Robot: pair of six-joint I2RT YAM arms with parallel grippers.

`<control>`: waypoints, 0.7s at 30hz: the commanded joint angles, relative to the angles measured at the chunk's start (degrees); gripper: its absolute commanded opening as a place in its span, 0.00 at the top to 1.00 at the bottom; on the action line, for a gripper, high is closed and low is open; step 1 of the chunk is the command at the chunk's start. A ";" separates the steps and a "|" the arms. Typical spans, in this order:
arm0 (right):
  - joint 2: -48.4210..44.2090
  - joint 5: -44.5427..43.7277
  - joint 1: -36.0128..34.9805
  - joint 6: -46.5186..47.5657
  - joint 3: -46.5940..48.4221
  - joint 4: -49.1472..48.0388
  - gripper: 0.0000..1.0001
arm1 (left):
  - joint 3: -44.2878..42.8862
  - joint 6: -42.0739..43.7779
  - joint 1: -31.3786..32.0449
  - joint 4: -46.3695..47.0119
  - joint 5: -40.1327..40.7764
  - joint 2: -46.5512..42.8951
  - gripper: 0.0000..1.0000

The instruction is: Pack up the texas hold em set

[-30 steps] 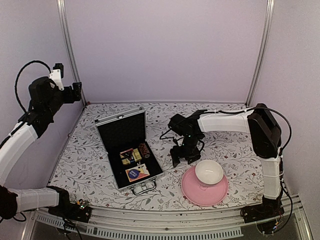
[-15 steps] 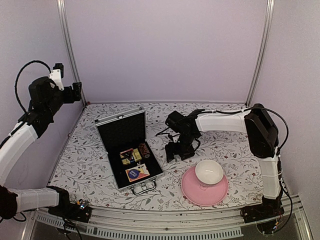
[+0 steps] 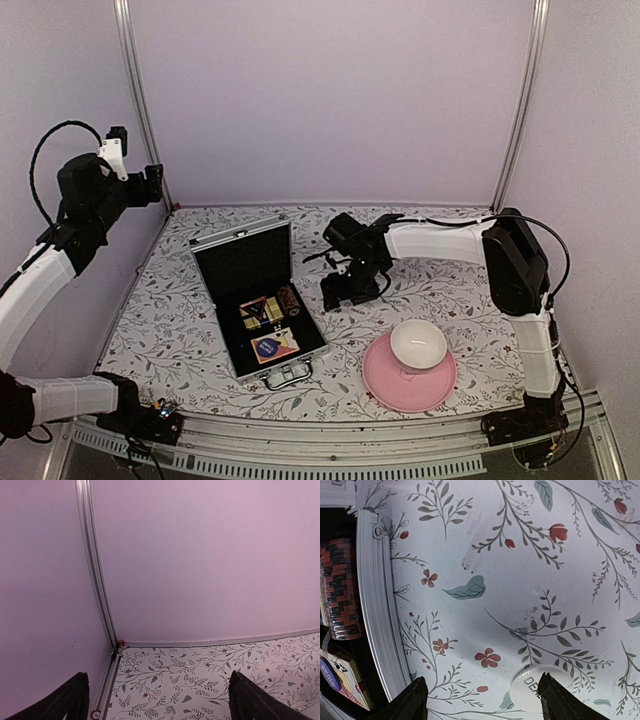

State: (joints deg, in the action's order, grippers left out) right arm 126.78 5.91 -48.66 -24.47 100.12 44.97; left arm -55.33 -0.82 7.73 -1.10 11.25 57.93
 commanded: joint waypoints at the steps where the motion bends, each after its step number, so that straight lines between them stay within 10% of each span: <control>1: -4.69 -4.70 0.27 2.96 1.75 1.53 0.22 | 0.75 0.62 0.53 1.59 0.38 0.24 0.03; 21: -0.96 -9.50 0.25 -0.21 -1.20 7.57 0.21 | 0.75 0.48 0.54 1.54 0.18 0.43 0.03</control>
State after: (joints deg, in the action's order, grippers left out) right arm 123.52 -1.89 -48.69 -24.51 98.15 50.63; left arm -55.33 -0.80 7.77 -1.08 11.22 58.19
